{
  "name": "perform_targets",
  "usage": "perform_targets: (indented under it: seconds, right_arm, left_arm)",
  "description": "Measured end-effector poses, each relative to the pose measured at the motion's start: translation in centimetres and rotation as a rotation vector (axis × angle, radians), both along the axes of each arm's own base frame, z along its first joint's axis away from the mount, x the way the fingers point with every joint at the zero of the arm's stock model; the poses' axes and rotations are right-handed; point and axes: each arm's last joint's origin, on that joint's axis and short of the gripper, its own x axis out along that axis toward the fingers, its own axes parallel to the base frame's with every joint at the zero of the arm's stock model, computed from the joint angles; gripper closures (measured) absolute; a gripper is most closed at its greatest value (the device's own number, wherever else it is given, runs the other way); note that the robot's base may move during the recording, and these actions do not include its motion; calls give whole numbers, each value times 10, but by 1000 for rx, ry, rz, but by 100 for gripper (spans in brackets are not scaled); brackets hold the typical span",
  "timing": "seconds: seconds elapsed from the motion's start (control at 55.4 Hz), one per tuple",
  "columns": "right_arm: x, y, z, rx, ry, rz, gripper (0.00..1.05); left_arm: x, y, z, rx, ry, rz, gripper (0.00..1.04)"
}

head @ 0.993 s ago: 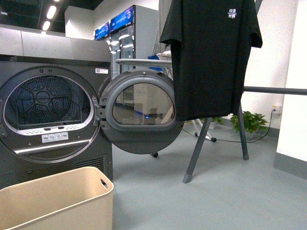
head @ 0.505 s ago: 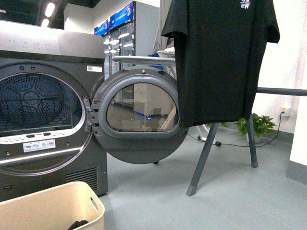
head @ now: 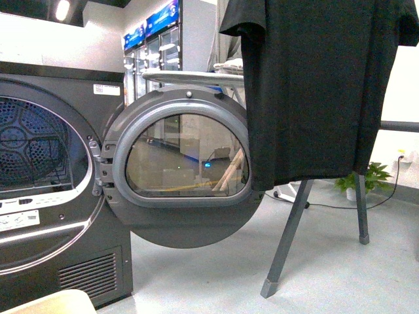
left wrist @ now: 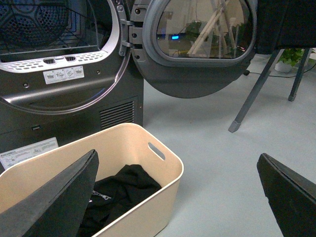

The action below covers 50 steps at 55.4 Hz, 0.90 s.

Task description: Move hamper under clothes hanger

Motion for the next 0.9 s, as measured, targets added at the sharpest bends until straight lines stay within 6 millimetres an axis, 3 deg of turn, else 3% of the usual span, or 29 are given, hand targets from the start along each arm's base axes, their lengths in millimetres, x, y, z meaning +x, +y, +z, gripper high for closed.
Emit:
perform_targets:
  seconds: [0.902]
  right_arm:
    - [0,0,0,0,1,0,8]
  left_arm:
    - [0,0,0,0,0,0,7]
